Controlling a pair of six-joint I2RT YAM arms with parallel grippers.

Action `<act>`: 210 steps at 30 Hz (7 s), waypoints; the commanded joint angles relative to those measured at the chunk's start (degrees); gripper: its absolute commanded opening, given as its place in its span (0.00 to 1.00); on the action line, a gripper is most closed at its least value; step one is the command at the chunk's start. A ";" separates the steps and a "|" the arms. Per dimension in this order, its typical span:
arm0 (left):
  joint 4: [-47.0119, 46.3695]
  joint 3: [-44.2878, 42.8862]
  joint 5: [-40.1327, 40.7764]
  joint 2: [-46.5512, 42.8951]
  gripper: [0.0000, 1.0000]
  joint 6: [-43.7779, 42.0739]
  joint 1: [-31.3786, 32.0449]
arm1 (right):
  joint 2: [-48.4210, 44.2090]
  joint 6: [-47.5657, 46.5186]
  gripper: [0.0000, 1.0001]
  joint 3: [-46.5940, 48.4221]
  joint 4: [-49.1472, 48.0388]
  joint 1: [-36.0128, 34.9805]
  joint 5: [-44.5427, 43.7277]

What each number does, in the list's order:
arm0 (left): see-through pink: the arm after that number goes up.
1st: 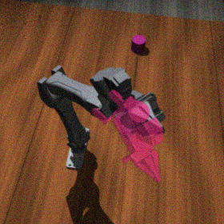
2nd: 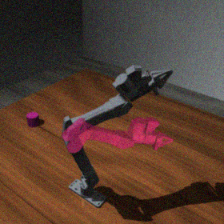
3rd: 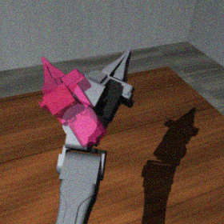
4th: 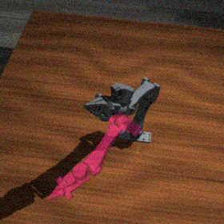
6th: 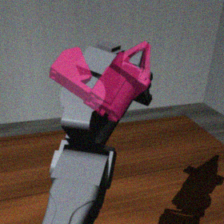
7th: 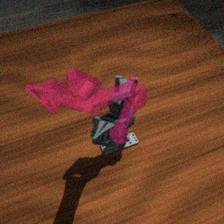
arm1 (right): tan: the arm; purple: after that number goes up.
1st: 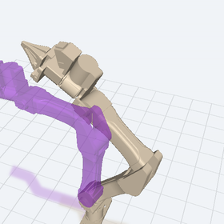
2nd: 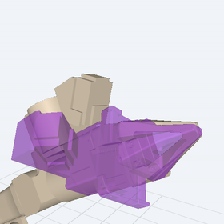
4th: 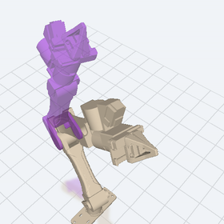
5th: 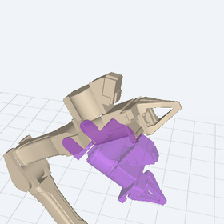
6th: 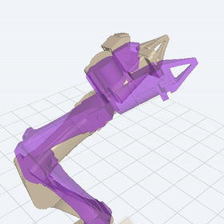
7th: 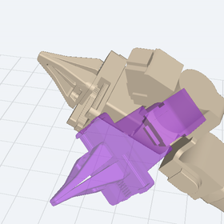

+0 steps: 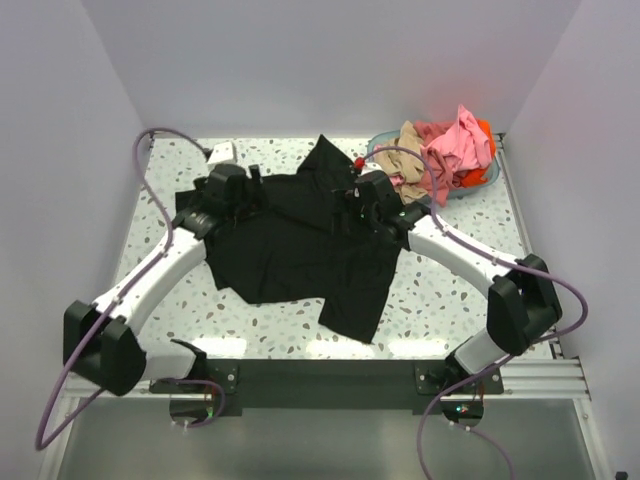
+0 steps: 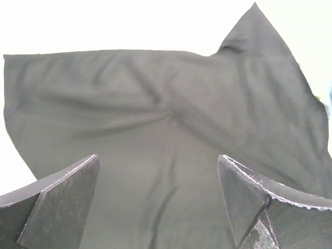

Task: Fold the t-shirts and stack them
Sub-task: Flatten the tshirt out, then fold the tshirt

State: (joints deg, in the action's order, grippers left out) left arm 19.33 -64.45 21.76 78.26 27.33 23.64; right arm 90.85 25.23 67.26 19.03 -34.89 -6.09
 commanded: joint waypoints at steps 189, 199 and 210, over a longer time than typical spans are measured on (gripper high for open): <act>32.08 26.30 12.78 -46.35 0.00 34.80 -5.80 | -20.18 37.26 0.00 -25.43 26.76 -35.59 -19.22; 33.23 24.98 12.26 -47.94 0.00 34.81 -5.88 | -24.49 30.33 0.00 -14.28 33.27 -33.58 -25.55; 33.05 22.35 12.17 -49.25 0.00 35.59 -5.88 | -15.80 13.27 0.00 -0.30 26.68 -22.33 -24.15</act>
State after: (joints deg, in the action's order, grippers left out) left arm 53.30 -39.68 33.41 30.15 61.98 18.06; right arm 72.79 44.71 61.65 48.51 -58.17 -29.02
